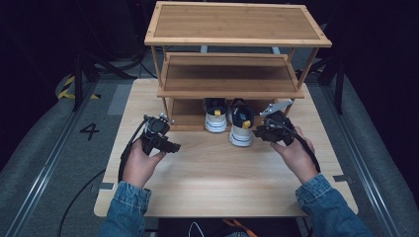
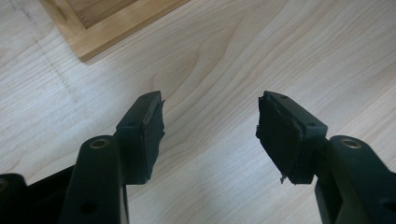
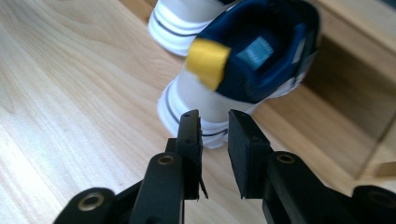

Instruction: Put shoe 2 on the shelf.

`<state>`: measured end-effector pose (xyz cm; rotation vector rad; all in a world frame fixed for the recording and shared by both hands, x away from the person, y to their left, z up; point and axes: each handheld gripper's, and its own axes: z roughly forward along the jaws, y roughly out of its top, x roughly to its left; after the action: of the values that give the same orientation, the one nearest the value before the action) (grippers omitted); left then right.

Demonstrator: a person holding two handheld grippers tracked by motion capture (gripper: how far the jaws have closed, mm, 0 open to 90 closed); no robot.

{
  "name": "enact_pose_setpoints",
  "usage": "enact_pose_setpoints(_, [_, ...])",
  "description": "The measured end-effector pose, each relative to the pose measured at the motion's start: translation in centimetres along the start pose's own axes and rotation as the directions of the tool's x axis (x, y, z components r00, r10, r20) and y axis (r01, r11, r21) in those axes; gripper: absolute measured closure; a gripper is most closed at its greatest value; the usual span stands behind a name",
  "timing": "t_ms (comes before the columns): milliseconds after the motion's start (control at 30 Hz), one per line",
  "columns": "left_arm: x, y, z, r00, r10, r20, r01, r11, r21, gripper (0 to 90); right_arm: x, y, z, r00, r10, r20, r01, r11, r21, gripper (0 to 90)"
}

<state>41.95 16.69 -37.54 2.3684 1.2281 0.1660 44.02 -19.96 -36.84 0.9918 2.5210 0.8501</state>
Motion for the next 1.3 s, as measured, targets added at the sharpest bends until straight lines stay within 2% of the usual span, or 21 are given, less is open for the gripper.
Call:
enact_pose_setpoints(67, [-0.1,0.3,0.1,1.0,0.009,-0.002,-0.009,1.0,-0.004,40.9,0.4,-0.1,0.5,0.9998,0.017,-0.008,-0.017,1.0,0.011,73.3])
enact_pose_setpoints(200, [-0.3,0.7,0.3,0.9999,0.014,0.007,-0.014,0.9999,-0.01,40.9,0.9,-0.2,1.7,0.9947,0.103,-0.005,-0.102,0.993,0.057,74.2])
enact_pose_setpoints(467, [-0.1,0.4,0.3,1.0,0.009,0.004,-0.009,0.9999,-0.005,40.9,1.2,0.0,3.5,0.9923,0.122,0.024,-0.123,0.99,0.074,75.8])
enact_pose_setpoints(500, [0.0,0.1,0.2,1.0,0.002,0.001,-0.002,1.0,-0.006,40.9,1.2,0.2,3.9,0.9938,0.096,0.057,-0.1,0.992,0.071,75.6])
enact_pose_setpoints(533, [0.0,0.1,0.2,1.0,0.002,0.001,-0.002,1.0,-0.006,40.9,1.2,0.2,3.9,0.9938,0.096,0.057,-0.1,0.992,0.071,75.6])
enact_pose_setpoints(633, [0.3,-0.3,0.0,0.9999,-0.012,-0.005,0.012,0.9999,-0.009,40.9,1.2,0.3,4.1,0.9961,0.047,0.075,-0.051,0.997,0.059,78.1])
enact_pose_setpoints(700, [0.3,-0.5,-0.1,0.9998,-0.018,-0.008,0.018,0.9998,-0.01,40.9,1.2,0.5,4.3,0.9959,0.039,0.082,-0.044,0.998,0.055,78.7])
enact_pose_setpoints(833, [0.4,-0.8,-0.2,0.9997,-0.023,-0.012,0.023,0.9997,-0.008,40.9,1.1,0.8,4.8,0.9936,-0.028,0.11,0.024,0.999,0.036,79.1])
enact_pose_setpoints(1000, [0.5,-0.9,-0.3,0.9996,-0.025,-0.013,0.025,0.9996,-0.008,40.8,0.6,1.0,5.2,0.9925,-0.042,0.115,0.04,0.999,0.025,79.1])
enact_pose_setpoints(1100, [0.5,-0.9,-0.3,0.9995,-0.029,-0.011,0.029,0.9996,-0.007,40.8,0.4,1.3,5.5,0.9924,-0.03,0.119,0.026,0.999,0.033,79.0])
enact_pose_setpoints(1167, [0.5,-0.9,-0.2,0.9996,-0.025,-0.011,0.025,0.9996,-0.009,40.8,0.2,1.5,5.7,0.9908,-0.042,0.129,0.038,0.999,0.034,78.7])
enact_pose_setpoints(1300, [0.5,-0.9,-0.2,0.9998,-0.02,-0.007,0.02,0.9998,-0.005,40.7,-0.3,1.7,6.0,0.9898,-0.036,0.138,0.032,0.999,0.035,77.6])
